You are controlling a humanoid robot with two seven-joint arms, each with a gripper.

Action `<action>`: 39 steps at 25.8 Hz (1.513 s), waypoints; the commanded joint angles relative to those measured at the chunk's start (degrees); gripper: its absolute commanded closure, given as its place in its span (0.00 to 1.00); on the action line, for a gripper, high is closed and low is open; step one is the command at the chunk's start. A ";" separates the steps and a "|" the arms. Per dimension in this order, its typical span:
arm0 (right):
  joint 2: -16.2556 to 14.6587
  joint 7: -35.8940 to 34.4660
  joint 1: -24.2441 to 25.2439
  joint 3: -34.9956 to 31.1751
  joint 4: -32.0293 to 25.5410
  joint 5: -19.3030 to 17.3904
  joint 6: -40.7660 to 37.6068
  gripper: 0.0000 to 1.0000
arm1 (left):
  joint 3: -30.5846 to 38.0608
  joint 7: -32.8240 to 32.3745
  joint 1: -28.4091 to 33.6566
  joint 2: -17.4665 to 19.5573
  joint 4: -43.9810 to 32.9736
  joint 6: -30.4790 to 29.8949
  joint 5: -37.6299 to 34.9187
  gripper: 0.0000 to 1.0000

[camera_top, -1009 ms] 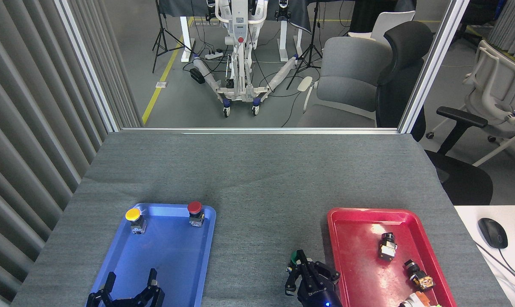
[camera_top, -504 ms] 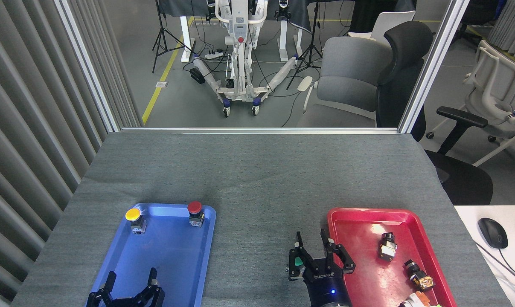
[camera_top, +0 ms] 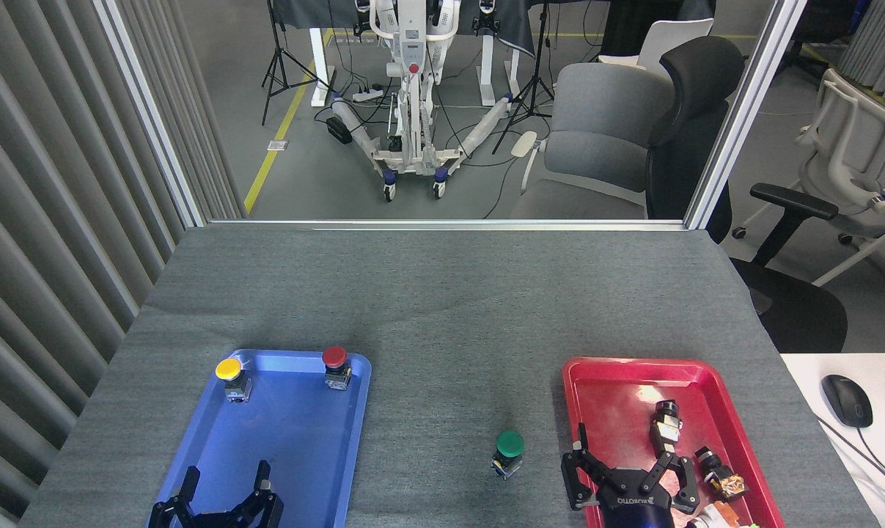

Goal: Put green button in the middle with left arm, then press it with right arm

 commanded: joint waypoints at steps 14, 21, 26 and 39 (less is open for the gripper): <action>-2.09 0.38 1.95 0.19 -1.74 -0.42 -0.01 0.00 | 0.00 -0.16 0.19 -0.09 0.00 -0.07 0.06 0.01; -2.09 0.56 2.39 0.36 -2.35 -0.51 -0.01 0.00 | 0.09 -0.24 0.27 -0.09 -2.55 -1.21 0.15 0.01; -2.09 0.56 2.48 0.36 -2.35 -0.51 0.08 0.00 | 0.44 -0.16 0.36 -0.18 -2.72 -1.30 0.23 0.01; -2.09 0.56 2.48 0.36 -2.44 -0.51 0.08 0.00 | 0.53 -0.16 0.36 -0.18 -2.72 -1.47 0.67 0.01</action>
